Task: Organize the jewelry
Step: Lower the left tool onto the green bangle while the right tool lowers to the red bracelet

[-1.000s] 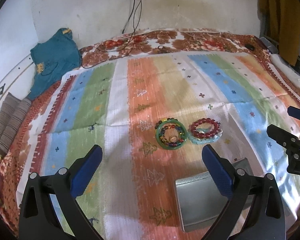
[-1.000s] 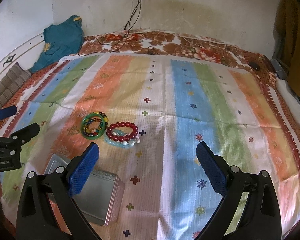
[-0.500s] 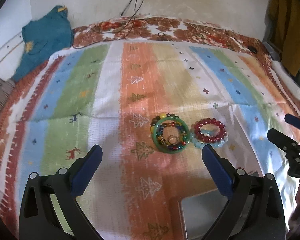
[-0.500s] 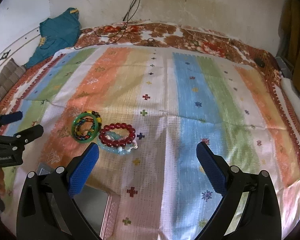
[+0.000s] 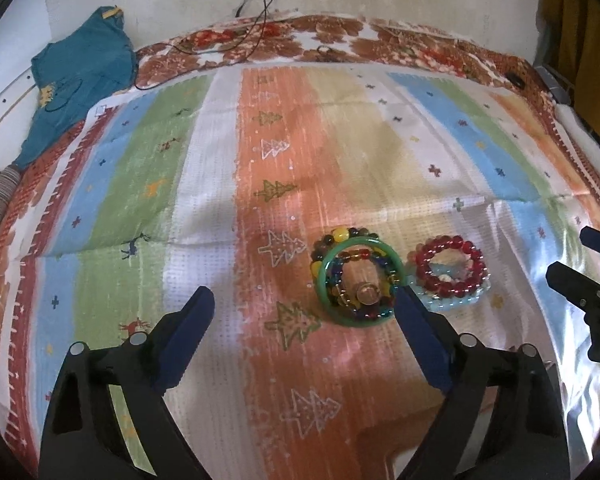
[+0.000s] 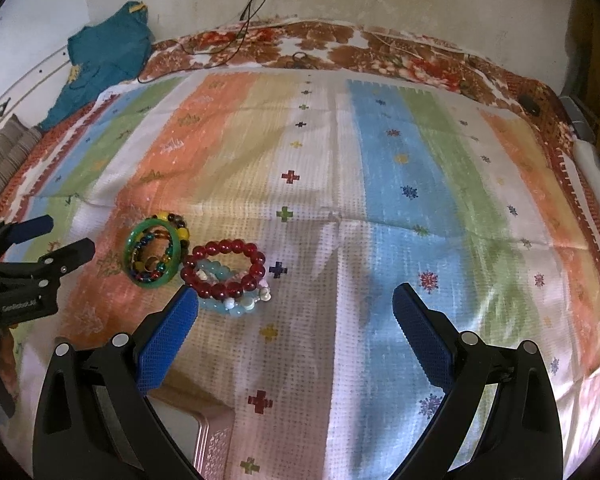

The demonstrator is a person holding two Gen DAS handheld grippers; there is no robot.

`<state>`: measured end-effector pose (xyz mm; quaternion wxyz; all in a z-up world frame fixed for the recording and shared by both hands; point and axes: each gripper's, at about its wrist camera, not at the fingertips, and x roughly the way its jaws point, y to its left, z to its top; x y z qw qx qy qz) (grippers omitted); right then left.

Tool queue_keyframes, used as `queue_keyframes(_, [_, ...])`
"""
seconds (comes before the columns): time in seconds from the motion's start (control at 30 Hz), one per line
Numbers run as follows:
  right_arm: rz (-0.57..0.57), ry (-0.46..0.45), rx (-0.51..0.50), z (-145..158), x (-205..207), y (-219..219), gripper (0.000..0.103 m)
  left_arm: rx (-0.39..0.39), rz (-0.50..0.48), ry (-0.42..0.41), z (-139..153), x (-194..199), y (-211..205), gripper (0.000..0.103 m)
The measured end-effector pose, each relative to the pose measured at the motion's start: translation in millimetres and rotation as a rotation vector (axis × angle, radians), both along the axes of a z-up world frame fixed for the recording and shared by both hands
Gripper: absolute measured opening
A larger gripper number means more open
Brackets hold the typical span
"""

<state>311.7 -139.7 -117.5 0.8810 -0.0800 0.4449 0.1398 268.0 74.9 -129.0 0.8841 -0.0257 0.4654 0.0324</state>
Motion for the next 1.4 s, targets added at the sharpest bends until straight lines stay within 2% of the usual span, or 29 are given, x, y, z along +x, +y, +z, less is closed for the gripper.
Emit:
queue_keyframes(0.3, [0.004, 0.029, 0.004, -7.7, 18.3, 9.7, 0.099, -0.015, 0.018, 0.019, -9.9, 12.7, 10.9, 0.086])
queue_keyframes(0.6, [0.006, 0.063, -0.026, -21.8, 34.1, 18.4, 0.098, 0.003, 0.010, 0.046, -24.7, 29.9, 9.2, 0.078])
queue_keyframes(0.67, [0.009, 0.077, -0.033, -26.6, 37.3, 20.2, 0.087, 0.008, 0.021, 0.055, -27.6, 33.4, 11.1, 0.077])
queue_keyframes(0.83, [0.023, 0.075, -0.066, -34.7, 40.0, 26.9, 0.086, -0.012, 0.017, 0.073, -36.8, 39.9, 14.1, 0.067])
queue_keyframes(0.97, [0.030, 0.094, -0.068, -40.3, 44.1, 30.9, 0.086, 0.011, -0.008, 0.074, -44.1, 43.3, 9.0, 0.066])
queue_keyframes(1.0, [0.031, 0.108, -0.065, -42.1, 45.2, 32.2, 0.084, 0.018, -0.015, 0.074, -45.9, 44.0, 7.4, 0.059])
queue_keyframes(1.03, [0.032, 0.117, -0.060, -43.3, 45.5, 33.0, 0.079, 0.016, -0.019, 0.078, -47.6, 45.5, 6.8, 0.054])
queue_keyframes(1.1, [0.034, 0.128, -0.063, -45.6, 46.4, 36.0, 0.072, 0.000, -0.020, 0.076, -49.1, 46.6, 6.7, 0.051])
queue_keyframes(1.17, [0.041, 0.138, -0.069, -48.9, 47.3, 39.1, 0.061, -0.006, -0.027, 0.073, -49.1, 47.8, 5.2, 0.046])
queue_keyframes(1.23, [0.039, 0.147, -0.069, -51.9, 48.9, 39.9, 0.053, -0.011, -0.039, 0.070, -48.8, 48.2, 3.0, 0.032])
queue_keyframes(1.4, [0.063, 0.159, -0.065, -55.9, 49.0, 43.5, 0.034, -0.022, -0.053, 0.082, -50.1, 49.3, -2.5, 0.013])
